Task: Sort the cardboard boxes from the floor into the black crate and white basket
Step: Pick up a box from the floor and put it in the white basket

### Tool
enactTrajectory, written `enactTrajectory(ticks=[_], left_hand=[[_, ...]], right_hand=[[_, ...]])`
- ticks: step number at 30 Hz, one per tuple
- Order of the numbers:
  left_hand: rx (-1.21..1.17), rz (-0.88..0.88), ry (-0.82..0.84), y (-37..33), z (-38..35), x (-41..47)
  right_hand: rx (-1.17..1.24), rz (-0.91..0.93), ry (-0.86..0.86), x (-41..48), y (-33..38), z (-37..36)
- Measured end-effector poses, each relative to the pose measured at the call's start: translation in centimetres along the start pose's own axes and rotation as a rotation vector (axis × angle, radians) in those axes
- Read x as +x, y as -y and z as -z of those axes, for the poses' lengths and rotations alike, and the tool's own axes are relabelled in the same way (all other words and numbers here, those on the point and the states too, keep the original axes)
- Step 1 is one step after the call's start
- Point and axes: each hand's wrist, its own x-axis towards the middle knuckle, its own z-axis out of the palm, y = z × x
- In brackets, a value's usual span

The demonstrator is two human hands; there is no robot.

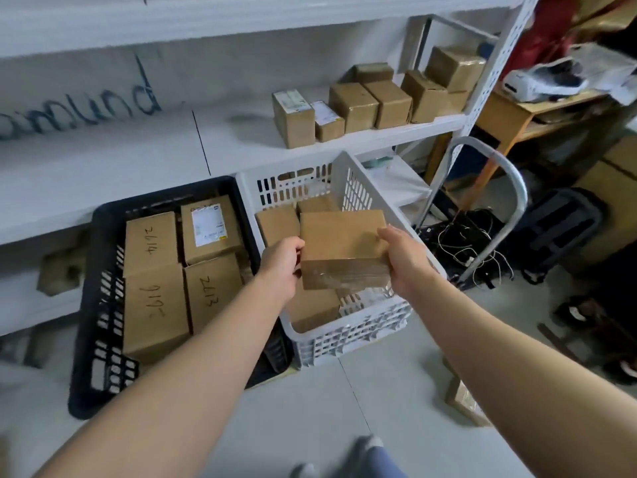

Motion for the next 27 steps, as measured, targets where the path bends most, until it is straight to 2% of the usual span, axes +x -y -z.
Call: enactTrajectory(ticks=[16,22,27], left_hand=[[-0.022,0.093,-0.275,-4.9,-2.4,18.8],[-0.048,0.169,-0.368,-4.6,-2.1,22.2],[-0.106,0.231,-0.406,-3.9,-2.3,23.0]], right_hand=[[-0.386,-0.122,0.274,22.4,4.8,-11.1],[-0.513,-0.194,0.337,26.5,3.8,-14.0],[-0.58,-0.16,0.395,28.5,3.1,-16.2]])
